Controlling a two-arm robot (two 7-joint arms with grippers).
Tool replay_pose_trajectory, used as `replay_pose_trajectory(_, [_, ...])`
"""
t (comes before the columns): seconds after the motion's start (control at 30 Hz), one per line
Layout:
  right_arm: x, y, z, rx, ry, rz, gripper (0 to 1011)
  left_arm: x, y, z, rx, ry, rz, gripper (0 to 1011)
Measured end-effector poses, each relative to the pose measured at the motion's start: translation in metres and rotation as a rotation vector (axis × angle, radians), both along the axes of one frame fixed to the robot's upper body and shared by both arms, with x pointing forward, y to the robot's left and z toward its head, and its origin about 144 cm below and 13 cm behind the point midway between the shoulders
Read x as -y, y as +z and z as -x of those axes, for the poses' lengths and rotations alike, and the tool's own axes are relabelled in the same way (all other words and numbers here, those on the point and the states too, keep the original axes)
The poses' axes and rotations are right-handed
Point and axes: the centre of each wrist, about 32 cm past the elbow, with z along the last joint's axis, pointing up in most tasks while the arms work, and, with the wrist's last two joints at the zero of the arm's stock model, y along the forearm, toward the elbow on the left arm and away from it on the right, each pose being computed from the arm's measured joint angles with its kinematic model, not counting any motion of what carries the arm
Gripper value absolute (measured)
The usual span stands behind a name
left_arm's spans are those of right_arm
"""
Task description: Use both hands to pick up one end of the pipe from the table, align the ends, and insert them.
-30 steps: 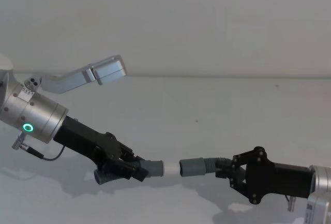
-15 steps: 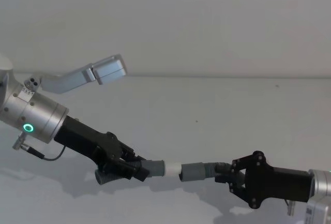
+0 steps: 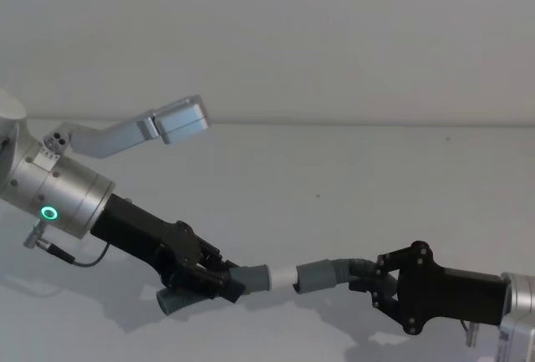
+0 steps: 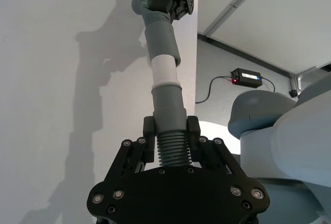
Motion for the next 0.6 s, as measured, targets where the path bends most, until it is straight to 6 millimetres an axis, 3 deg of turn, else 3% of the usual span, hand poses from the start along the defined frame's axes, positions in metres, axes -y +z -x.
replay_pose_trajectory(0.6, [-0.0002,0.0019,0.0007,-0.023,-0.006,-0.014,85,-0.0006,0.0007,0.0053,0.006,0.019,-0.007,348])
